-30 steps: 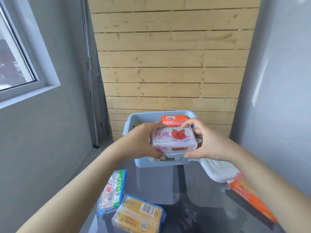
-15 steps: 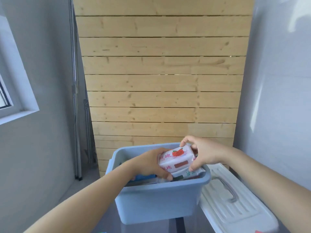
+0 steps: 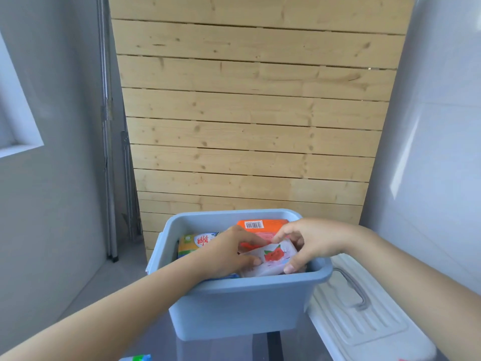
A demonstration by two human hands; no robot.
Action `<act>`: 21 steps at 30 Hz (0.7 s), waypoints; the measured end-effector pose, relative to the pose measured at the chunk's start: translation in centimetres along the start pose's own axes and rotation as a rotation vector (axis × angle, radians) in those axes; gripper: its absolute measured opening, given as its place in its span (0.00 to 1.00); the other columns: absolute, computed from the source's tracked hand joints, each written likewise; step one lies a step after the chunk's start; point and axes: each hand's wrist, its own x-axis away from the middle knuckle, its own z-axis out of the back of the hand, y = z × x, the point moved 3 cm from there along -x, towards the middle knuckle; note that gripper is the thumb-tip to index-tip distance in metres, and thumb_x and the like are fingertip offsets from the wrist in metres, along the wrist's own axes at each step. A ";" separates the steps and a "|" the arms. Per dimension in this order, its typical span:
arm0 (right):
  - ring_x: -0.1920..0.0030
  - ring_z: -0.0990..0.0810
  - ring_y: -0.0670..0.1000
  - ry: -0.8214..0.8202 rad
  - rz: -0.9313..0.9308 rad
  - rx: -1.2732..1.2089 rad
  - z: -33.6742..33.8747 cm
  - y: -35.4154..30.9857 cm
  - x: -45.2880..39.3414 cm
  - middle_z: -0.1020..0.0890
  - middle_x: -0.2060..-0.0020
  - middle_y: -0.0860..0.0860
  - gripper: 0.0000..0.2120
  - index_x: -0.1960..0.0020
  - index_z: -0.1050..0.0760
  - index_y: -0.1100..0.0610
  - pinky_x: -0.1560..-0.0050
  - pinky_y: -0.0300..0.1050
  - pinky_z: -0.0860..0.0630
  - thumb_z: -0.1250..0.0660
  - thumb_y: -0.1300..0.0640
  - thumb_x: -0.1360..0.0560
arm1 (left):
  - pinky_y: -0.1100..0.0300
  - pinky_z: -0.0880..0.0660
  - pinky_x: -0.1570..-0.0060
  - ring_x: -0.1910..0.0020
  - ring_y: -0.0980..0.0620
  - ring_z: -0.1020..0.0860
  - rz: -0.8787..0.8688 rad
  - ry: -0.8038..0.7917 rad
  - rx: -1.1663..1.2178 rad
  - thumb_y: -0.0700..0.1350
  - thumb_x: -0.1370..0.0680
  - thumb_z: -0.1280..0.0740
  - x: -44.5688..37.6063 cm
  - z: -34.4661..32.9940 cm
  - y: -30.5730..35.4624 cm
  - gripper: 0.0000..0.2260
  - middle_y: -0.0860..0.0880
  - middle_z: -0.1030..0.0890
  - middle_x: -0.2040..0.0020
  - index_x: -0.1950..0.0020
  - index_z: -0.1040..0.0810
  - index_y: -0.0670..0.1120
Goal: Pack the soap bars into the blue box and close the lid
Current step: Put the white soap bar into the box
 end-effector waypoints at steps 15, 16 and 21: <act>0.53 0.23 0.52 0.116 -0.130 0.112 -1.8 0.7 1.4 0.19 0.57 0.51 0.30 0.52 0.20 0.58 0.46 0.45 0.28 0.53 0.39 0.22 | 0.70 0.24 0.49 0.48 0.56 0.22 0.066 -0.172 0.175 0.52 0.20 0.40 -0.5 -1.1 0.5 0.16 0.61 0.23 0.48 0.47 0.16 0.46; 0.46 0.22 0.52 0.115 -0.145 0.083 -1.8 0.6 1.5 0.18 0.48 0.49 0.32 0.46 0.20 0.55 0.40 0.48 0.29 0.55 0.37 0.23 | 0.66 0.24 0.45 0.46 0.56 0.22 0.090 -0.185 0.169 0.54 0.20 0.41 -0.5 -1.2 0.5 0.16 0.60 0.23 0.46 0.47 0.17 0.47; 0.45 0.23 0.48 0.193 -0.163 -0.091 -1.9 -0.2 2.5 0.18 0.46 0.44 0.34 0.46 0.18 0.51 0.39 0.44 0.30 0.56 0.33 0.25 | 0.60 0.27 0.46 0.52 0.56 0.23 0.151 -0.121 0.046 0.63 0.23 0.47 0.7 -1.0 1.8 0.21 0.57 0.20 0.51 0.49 0.19 0.53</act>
